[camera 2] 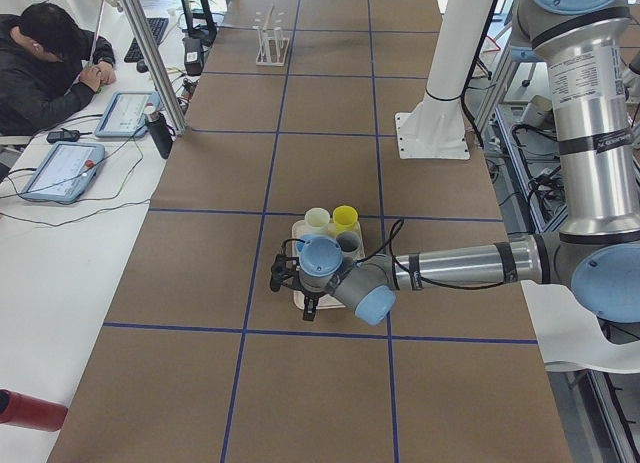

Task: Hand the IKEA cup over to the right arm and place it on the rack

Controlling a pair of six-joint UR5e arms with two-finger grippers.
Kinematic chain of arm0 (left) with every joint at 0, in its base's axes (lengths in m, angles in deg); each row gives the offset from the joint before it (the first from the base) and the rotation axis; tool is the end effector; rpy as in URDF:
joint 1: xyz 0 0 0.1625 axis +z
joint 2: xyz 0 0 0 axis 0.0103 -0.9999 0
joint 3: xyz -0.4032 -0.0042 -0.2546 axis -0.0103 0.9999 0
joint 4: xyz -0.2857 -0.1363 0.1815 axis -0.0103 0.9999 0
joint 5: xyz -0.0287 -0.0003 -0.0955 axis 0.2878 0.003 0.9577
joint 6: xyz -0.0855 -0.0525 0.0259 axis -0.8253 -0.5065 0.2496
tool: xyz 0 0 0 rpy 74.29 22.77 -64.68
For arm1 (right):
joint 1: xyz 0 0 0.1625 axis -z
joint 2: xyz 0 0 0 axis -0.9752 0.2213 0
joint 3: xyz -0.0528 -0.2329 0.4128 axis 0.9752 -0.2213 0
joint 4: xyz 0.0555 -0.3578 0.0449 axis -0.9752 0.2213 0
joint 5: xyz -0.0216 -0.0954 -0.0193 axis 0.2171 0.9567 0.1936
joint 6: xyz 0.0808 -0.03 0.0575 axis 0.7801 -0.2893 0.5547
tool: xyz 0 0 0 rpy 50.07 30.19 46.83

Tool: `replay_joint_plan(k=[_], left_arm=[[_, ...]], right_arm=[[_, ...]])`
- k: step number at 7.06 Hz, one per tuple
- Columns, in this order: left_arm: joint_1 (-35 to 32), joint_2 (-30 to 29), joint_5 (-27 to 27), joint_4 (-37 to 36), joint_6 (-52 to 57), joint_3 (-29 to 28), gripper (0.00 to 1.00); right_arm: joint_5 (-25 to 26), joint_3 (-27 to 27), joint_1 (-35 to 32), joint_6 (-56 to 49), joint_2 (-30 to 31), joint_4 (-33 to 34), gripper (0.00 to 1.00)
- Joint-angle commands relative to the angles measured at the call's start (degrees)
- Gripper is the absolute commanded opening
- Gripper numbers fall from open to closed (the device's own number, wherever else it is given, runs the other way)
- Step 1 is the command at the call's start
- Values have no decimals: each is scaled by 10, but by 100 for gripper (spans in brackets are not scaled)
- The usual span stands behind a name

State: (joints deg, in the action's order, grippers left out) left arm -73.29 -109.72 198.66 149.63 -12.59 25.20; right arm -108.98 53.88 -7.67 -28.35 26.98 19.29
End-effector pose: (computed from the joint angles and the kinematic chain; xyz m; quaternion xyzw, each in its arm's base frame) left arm 0.0504 -0.3493 0.7100 0.0758 0.4596 0.0312 0.8844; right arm 0.0089 -0.4630 0.5528 0.0820 -0.4594 -0.0279 0.8840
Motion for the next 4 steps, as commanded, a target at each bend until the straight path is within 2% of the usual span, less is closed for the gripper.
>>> replay_joint_plan(k=[1, 2, 3, 4], left_arm=[[6, -15, -3, 2, -1, -23, 90], [10, -22, -3, 4, 0, -29, 85], [15, -24, -3, 3, 0, -29, 70], [21, -24, -2, 4, 1, -29, 63]], right_arm=[[0, 0, 1, 1, 0, 0, 100], [-1, 0, 1, 2, 0, 0, 100], [-1, 1, 1, 2, 0, -1, 100], [-1, 1, 1, 2, 0, 0, 100]])
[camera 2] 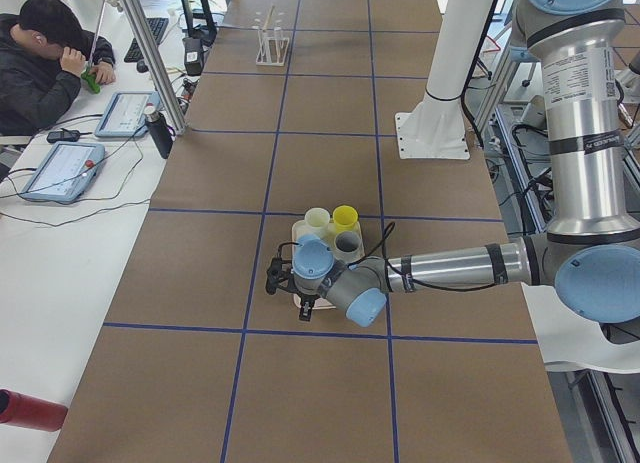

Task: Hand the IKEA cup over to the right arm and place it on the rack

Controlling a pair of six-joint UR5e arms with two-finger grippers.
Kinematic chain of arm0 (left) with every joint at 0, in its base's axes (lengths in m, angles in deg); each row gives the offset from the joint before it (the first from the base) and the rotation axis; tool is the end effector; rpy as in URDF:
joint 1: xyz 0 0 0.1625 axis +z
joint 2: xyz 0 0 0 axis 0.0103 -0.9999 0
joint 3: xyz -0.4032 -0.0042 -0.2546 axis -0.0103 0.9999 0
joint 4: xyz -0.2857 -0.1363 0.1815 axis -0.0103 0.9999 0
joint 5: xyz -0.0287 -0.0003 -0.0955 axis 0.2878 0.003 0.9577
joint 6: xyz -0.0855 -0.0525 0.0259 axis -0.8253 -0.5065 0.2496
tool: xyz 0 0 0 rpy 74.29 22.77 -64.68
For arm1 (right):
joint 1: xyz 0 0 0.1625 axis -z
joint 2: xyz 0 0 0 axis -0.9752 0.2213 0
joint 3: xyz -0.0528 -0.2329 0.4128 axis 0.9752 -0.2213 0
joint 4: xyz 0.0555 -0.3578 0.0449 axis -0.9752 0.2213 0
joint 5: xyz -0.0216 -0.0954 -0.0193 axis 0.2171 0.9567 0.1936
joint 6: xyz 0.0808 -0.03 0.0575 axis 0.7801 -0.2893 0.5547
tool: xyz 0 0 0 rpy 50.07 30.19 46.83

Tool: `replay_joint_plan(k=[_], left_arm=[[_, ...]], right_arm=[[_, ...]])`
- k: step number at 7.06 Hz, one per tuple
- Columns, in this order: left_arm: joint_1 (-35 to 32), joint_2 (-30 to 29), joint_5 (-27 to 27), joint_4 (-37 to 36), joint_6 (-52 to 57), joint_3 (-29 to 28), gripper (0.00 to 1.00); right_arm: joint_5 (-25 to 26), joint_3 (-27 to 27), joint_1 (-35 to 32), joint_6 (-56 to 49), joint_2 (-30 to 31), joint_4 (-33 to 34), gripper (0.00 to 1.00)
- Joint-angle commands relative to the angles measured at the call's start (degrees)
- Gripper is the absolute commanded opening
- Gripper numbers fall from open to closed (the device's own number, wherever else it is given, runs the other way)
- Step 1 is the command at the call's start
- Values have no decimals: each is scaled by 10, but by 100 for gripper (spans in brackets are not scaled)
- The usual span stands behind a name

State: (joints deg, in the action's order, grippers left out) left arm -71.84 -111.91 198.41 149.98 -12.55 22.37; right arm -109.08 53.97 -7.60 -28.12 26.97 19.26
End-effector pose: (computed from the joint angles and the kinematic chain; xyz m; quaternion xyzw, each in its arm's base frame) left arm 0.0644 -0.3642 0.7182 0.0690 0.4582 0.0411 0.8852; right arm 0.0083 -0.4629 0.5518 0.0817 -0.4605 -0.0273 0.8835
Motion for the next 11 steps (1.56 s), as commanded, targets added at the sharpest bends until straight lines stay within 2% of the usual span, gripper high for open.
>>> replay_joint_plan(k=[1, 2, 3, 5, 8, 10, 11], left_arm=[[13, -2, 0, 1, 2, 0, 61], [15, -2, 1, 1, 3, 0, 60], [22, -2, 1, 1, 3, 0, 47], [25, -1, 1, 1, 3, 0, 0], [12, 3, -1, -2, 3, 16, 0], [-94, -5, -11, -2, 3, 20, 0], [-128, -24, -49, -6, 3, 23, 0]], right_arm=[[0, -1, 0, 0, 0, 0, 100], [0, -1, 0, 1, 0, 0, 100], [-1, -1, 0, 1, 0, 0, 100], [-2, 0, 0, 1, 0, 0, 100], [-1, 4, 0, 3, -9, 0, 100], [0, 5, 1, 31, -32, -1, 100], [3, 6, 9, 32, -47, -8, 100]])
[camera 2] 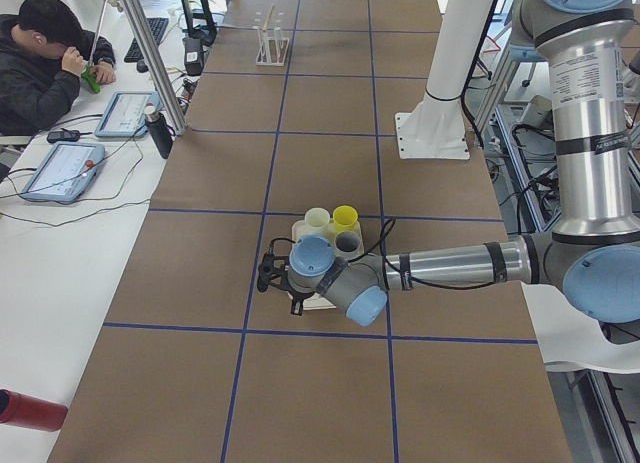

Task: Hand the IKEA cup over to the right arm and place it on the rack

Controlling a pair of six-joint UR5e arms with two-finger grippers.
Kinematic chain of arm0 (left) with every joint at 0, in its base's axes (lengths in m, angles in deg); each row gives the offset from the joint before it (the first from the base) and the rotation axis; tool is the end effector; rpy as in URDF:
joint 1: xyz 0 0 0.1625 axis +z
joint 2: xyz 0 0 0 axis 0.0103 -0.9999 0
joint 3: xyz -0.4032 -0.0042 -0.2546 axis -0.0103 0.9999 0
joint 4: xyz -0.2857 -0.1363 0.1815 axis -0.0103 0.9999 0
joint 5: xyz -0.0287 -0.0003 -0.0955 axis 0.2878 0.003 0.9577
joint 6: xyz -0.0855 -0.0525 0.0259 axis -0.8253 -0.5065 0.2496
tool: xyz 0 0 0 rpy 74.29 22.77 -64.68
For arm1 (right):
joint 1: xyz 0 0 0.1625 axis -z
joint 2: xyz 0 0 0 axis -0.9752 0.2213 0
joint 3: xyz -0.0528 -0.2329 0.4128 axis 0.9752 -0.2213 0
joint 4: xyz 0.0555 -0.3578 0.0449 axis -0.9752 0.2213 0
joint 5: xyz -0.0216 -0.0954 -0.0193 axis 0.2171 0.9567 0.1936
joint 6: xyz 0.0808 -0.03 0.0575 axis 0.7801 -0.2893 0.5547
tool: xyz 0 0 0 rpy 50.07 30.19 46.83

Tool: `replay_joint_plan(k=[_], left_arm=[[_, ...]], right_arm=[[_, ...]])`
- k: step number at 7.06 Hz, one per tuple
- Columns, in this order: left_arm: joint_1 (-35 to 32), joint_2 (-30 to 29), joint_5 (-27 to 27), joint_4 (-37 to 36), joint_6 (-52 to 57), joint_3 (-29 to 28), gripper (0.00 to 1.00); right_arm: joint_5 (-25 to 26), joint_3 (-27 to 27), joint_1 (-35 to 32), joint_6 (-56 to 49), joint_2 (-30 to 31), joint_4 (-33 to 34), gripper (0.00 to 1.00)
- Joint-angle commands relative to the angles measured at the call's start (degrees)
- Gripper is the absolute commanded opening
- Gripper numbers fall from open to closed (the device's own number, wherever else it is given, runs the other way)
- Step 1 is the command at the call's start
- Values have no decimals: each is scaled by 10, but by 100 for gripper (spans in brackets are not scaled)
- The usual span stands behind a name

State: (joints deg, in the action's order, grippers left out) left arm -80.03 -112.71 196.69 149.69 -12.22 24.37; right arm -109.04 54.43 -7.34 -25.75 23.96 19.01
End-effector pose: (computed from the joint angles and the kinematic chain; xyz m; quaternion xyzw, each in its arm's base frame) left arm 0.0119 -0.3814 0.6997 0.1277 0.4438 -0.0152 0.8869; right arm 0.0044 -0.4819 0.5232 0.0997 -0.4641 -0.0257 0.8798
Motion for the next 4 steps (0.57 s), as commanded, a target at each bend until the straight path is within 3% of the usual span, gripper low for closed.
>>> replay_joint_plan(k=[1, 3, 4], left_arm=[[-63, -44, -55, -4, -9, 2, 0], [-63, -99, -137, -10, -115, 12, 0], [-58, -124, -145, -6, -192, 28, 0]], right_arm=[[6, 1, 17, 12, -34, -8, 100], [43, -1, 45, 91, -95, -11, 99], [50, -4, 65, 144, -129, -17, 99]])
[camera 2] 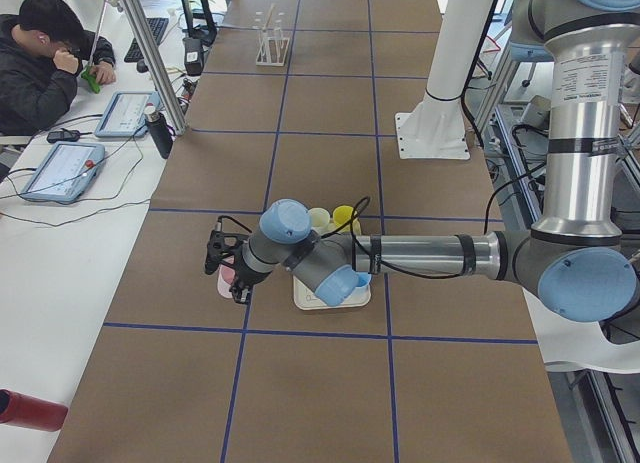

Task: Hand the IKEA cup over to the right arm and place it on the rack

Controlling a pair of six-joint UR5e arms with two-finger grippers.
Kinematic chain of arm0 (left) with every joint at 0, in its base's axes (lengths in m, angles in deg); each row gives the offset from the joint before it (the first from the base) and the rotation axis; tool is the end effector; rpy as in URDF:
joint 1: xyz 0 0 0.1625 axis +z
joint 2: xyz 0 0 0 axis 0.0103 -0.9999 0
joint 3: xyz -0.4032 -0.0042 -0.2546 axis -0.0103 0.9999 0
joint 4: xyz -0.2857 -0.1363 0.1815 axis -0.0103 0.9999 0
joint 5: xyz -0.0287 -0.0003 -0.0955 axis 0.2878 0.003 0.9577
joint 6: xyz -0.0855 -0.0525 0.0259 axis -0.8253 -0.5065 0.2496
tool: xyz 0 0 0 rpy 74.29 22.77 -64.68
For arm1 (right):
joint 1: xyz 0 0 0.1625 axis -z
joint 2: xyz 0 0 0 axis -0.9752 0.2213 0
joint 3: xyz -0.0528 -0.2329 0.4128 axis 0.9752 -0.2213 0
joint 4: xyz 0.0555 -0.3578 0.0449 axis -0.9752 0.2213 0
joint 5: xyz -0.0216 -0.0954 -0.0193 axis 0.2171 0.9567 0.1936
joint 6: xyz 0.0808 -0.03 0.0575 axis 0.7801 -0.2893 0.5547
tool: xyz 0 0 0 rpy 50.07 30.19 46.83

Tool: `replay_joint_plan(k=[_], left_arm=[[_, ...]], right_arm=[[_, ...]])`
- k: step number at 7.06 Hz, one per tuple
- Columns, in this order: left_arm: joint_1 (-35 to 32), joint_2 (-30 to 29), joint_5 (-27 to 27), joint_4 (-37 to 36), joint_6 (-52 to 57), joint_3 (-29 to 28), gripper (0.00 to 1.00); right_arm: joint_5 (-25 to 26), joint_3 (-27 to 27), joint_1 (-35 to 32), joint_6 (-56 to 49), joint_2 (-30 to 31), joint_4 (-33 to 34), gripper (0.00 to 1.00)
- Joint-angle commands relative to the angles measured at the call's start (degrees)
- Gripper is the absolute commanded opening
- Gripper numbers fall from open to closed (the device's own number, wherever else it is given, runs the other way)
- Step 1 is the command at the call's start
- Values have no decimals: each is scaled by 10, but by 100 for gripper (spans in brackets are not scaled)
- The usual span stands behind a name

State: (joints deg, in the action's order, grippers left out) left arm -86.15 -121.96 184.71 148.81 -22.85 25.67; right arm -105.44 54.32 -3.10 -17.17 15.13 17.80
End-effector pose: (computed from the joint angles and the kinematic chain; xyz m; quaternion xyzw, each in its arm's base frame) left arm -0.0381 -0.4725 0.6338 0.2277 0.3845 -0.1509 0.8818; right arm -0.0361 -0.5336 0.4480 0.1332 -0.4589 -0.0227 0.8781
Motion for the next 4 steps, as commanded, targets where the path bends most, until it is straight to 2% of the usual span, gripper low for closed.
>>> replay_joint_plan(k=[1, 2, 4], left_arm=[[22, -48, -27, 3, -154, 39, 0], [69, -51, -48, 5, -224, 66, 0], [183, -73, -143, 51, -404, 93, 0]], right_arm=[[40, -11, 50, 114, -59, -58, 100], [101, -13, 98, 231, -72, -135, 100], [237, -14, 211, 426, -85, -254, 100]])
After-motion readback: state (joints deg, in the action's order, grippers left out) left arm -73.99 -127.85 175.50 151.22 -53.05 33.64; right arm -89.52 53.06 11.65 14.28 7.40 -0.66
